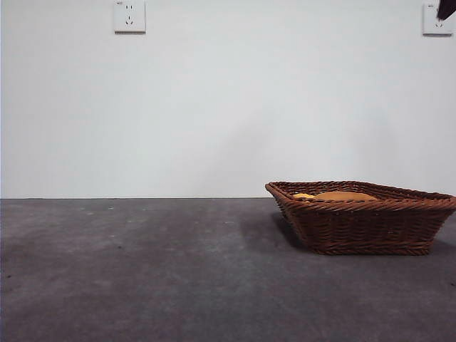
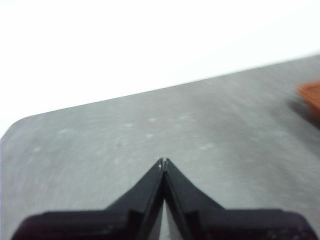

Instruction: Help me put the vegetables on the table into the basket

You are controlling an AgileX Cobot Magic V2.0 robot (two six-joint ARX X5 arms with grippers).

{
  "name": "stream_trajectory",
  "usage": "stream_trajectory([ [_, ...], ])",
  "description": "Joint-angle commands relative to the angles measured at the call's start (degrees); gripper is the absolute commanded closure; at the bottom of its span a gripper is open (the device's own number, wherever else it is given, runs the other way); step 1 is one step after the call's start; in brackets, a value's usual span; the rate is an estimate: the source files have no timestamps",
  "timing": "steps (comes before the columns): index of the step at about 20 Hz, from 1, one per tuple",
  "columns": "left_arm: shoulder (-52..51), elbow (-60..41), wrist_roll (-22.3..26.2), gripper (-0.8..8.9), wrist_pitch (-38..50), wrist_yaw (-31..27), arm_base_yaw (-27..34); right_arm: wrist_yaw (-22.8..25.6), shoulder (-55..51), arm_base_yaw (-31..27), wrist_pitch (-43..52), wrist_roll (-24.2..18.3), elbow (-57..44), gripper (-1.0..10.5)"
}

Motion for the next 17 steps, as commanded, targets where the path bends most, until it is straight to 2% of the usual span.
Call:
stream_trajectory([
  [1, -6.0, -9.0, -1.6, 8.17, 3.1, 0.8, 4.0, 0.2, 1.3, 0.0, 3.6, -0.2, -0.2, 9.5],
  [7, -14.9, -18.6, -1.6, 8.17, 3.0, 0.6, 9.5, 0.2, 2.0, 0.0, 13.0, -0.2, -0.2, 9.5],
  [12, -14.9, -20.7, -1.9, 8.17, 4.7, 0.6, 11.0, 0.2, 2.0, 0.0, 15.7, -0.2, -0.2, 9.5],
  [15, -14.9, -20.7, -5.3, 8.17, 5.5, 0.9, 12.8, 0.2, 2.0, 0.0, 15.6, -0.2, -0.2, 9.5],
  [17, -14.9, -20.7, -8.0, 8.17, 4.3, 5.0, 13.5, 0.2, 2.0, 0.0, 15.6, -0.2, -0.2, 9.5],
])
